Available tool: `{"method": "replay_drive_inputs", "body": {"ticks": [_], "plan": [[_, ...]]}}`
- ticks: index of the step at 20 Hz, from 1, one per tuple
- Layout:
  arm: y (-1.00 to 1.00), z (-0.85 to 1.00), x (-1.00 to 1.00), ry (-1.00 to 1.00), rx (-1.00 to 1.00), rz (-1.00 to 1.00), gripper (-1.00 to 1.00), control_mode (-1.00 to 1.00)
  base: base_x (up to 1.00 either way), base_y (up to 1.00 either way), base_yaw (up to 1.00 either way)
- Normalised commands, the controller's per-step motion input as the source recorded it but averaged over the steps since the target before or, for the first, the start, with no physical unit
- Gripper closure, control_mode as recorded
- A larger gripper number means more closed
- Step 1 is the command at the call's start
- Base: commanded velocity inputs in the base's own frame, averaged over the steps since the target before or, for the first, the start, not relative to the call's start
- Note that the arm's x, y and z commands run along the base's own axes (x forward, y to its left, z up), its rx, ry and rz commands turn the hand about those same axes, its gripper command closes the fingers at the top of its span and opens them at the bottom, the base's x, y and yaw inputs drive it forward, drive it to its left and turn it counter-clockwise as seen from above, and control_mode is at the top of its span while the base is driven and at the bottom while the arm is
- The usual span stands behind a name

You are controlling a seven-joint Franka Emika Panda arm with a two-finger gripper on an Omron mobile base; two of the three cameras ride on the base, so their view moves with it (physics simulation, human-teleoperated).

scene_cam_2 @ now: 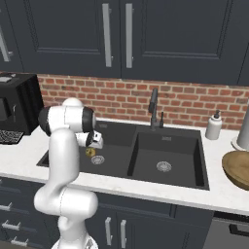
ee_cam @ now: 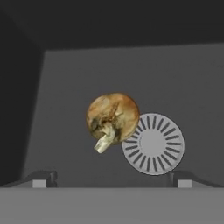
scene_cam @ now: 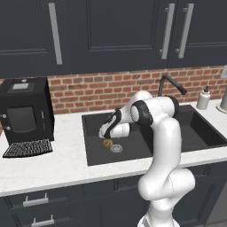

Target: Pick the onion from the sink and place it in the bowl. Then pick the bowl and place it in the microwave. Then close the microwave door and press the start button.

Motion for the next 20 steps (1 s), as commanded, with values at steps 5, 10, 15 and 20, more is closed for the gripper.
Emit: {"method": "replay_drive_inputs", "body": {"ticks": [5, 10, 15, 20], "plan": [[0.01, -0.27, 0.15, 0.00, 0.00, 0.00, -1.00, -1.00, 0.00, 0.00, 0.00], [0.04, -0.23, 0.17, 0.00, 0.00, 0.00, -1.00, -1.00, 0.00, 0.00, 0.00], [0.06, -0.20, 0.22, 0.00, 0.00, 0.00, -1.00, -1.00, 0.00, 0.00, 0.00], [0.04, -0.20, 0.15, 0.00, 0.00, 0.00, -1.00, -1.00, 0.00, 0.00, 0.00]]}}
